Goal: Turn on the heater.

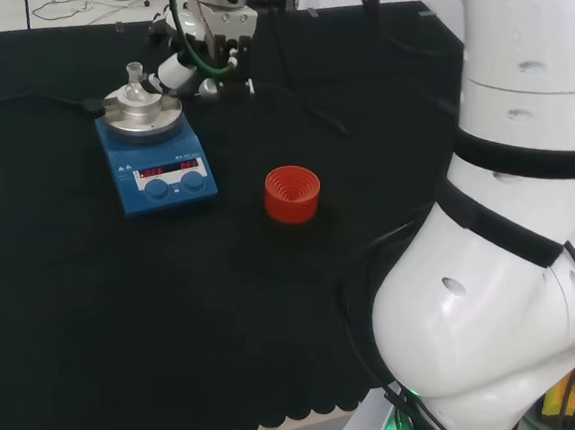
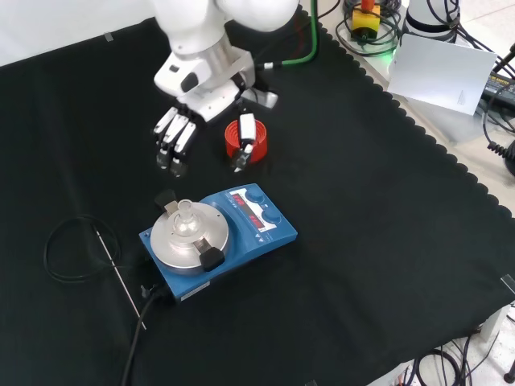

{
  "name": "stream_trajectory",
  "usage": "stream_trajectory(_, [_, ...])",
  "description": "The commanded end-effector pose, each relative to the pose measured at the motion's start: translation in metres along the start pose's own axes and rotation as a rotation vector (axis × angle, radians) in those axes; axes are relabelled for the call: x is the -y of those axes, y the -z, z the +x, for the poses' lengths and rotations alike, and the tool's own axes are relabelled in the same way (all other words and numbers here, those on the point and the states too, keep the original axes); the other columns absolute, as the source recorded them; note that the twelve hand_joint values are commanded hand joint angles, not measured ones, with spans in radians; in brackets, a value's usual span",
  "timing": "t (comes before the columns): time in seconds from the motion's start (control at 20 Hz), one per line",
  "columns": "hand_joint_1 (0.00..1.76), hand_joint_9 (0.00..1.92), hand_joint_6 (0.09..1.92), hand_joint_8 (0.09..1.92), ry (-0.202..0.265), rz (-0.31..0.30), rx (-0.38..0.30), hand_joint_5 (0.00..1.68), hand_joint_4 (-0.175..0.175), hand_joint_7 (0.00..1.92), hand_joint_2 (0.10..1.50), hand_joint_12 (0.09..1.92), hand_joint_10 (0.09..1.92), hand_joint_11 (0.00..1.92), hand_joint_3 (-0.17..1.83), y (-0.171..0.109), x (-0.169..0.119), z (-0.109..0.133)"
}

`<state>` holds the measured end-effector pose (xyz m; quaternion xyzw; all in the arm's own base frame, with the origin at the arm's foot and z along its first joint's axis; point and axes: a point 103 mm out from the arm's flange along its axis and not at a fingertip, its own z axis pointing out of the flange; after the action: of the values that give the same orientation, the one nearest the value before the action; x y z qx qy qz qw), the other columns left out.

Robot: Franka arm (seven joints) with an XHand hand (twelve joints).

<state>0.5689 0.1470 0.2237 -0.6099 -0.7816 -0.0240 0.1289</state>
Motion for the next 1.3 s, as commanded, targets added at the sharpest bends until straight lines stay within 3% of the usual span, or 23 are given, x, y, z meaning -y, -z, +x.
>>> stream_trajectory(0.05, [0.80, 0.43, 0.35, 0.64, -0.044, -0.056, -0.009, 0.39, -0.043, 0.18, 0.63, 1.38, 0.65, 0.16, 0.52, 0.012, 0.048, 0.002])
stream_trajectory(0.3, [0.78, 0.43, 0.34, 0.65, -0.055, -0.039, -0.010, 0.40, -0.042, 0.19, 0.64, 1.38, 0.65, 0.16, 0.52, 0.003, 0.076, 0.000])
stream_trajectory(0.4, [0.76, 0.53, 0.33, 0.66, -0.055, -0.021, -0.003, 0.40, -0.041, 0.29, 0.66, 1.37, 0.64, 0.21, 0.51, -0.002, 0.087, -0.002])
stream_trajectory(0.6, [0.79, 0.92, 0.28, 0.70, -0.056, 0.019, 0.027, 0.43, -0.043, 0.65, 0.69, 1.28, 0.58, 0.54, 0.53, -0.020, 0.109, -0.003])
stream_trajectory(0.9, [0.87, 1.31, 0.26, 0.81, -0.051, 0.107, 0.090, 0.46, -0.070, 1.07, 0.71, 0.98, 0.52, 1.07, 0.56, -0.045, 0.127, 0.004])
stream_trajectory(1.05, [0.93, 1.57, 0.31, 0.95, -0.044, 0.191, 0.115, 0.51, -0.098, 1.31, 0.74, 0.86, 0.62, 1.40, 0.55, -0.055, 0.128, 0.011])
stream_trajectory(1.3, [1.05, 1.65, 0.46, 1.15, -0.032, 0.317, 0.147, 0.54, -0.116, 1.51, 0.78, 1.05, 1.03, 1.61, 0.61, -0.074, 0.128, 0.022])
